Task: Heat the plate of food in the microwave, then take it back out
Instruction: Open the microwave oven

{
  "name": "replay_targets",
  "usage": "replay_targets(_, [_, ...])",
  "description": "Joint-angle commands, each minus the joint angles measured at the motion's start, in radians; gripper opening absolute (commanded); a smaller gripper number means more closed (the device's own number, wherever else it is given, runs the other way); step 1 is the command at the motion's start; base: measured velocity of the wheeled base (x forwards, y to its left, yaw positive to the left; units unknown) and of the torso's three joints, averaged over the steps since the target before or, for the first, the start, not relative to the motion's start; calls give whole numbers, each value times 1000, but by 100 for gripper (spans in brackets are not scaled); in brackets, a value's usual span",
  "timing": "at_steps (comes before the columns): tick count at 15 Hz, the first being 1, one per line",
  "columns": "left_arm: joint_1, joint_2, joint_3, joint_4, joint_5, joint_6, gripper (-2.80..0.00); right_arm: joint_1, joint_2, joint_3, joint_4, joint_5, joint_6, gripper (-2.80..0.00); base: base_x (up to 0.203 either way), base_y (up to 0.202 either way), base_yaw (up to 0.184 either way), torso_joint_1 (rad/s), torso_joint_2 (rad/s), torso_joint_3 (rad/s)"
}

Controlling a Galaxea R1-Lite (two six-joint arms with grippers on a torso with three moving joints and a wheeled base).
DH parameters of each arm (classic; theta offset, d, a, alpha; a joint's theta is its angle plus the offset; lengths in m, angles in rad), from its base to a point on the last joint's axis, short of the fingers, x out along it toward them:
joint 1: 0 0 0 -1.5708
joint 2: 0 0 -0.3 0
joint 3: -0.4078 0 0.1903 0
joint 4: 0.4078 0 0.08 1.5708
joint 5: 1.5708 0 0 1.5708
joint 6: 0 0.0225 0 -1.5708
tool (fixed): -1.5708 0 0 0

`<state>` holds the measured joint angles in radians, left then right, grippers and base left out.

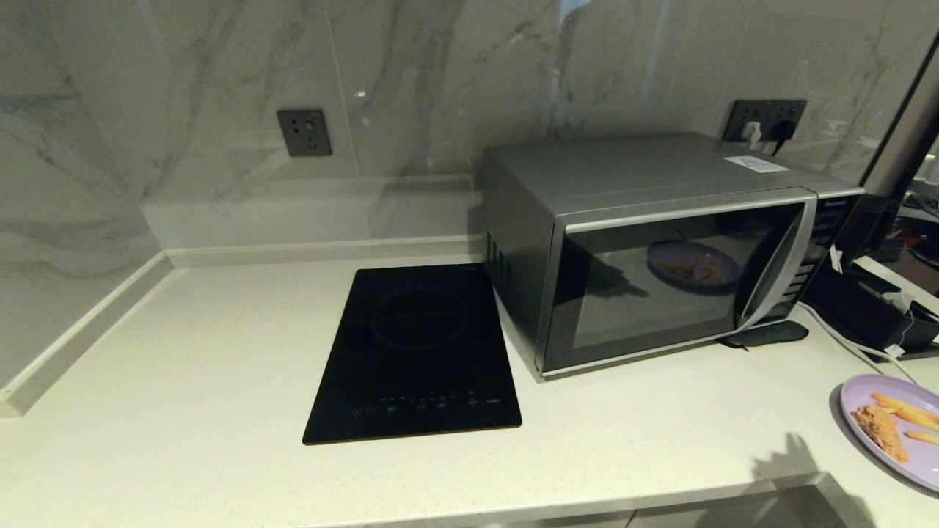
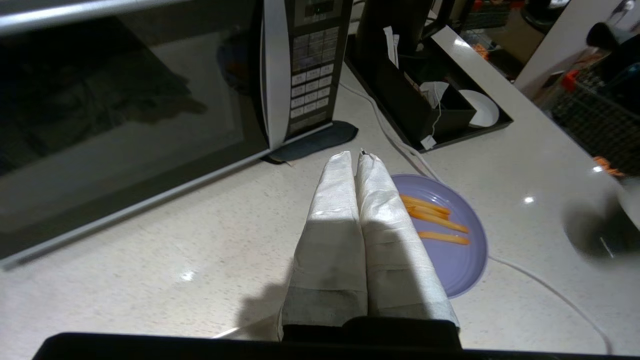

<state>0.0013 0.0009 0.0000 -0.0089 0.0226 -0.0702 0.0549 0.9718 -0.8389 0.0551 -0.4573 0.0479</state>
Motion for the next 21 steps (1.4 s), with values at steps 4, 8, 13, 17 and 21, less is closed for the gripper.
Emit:
replay_targets(4, [0, 1, 0, 0, 0, 0, -280, 25, 141, 100, -254, -96, -80, -280, 0, 0, 0, 0, 0, 0])
replay_targets(8, [0, 1, 0, 0, 0, 0, -280, 24, 224, 132, -391, -110, -110, -280, 0, 0, 0, 0, 0, 0])
replay_targets(13, [0, 1, 0, 0, 0, 0, -280, 23, 267, 142, -391, -108, -142, -280, 0, 0, 0, 0, 0, 0])
replay_targets(17, [0, 1, 0, 0, 0, 0, -280, 20, 347, 134, -391, -107, -137, -280, 0, 0, 0, 0, 0, 0])
replay_targets(21, [0, 1, 0, 0, 0, 0, -280, 14, 406, 128, -419, -110, -137, 0, 0, 0, 0, 0, 0, 0])
